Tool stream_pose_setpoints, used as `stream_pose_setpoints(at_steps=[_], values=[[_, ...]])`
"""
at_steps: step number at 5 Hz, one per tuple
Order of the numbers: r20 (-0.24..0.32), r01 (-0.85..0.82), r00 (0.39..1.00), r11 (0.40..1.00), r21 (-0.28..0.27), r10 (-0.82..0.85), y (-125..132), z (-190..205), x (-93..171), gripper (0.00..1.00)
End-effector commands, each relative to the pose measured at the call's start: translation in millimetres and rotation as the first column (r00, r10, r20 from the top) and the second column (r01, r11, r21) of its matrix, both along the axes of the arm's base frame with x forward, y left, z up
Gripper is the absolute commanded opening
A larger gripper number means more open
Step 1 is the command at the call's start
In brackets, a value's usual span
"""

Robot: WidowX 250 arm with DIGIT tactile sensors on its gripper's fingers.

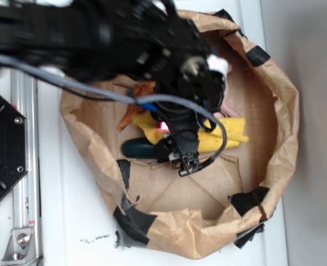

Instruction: Grab the yellow cloth.

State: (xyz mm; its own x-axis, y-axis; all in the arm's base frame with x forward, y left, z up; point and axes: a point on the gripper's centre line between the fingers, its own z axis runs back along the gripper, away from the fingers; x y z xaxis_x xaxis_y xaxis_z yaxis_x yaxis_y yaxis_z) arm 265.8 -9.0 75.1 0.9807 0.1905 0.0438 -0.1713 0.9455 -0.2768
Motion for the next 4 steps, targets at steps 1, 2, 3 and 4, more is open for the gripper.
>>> stream_pose_setpoints(at_steps=[1,2,3,4], values=[[0.287,-0.046,0.958,0.991,0.129,0.007,-1,88,-25,0.0],[0.19,0.085,0.973,0.971,0.222,-0.129,2,106,-24,0.0],[0.132,0.074,0.986,0.975,0.21,-0.103,8,102,-20,0.0],[0.057,0.033,0.997,0.969,0.245,-0.049,11,78,-8,0.0]])
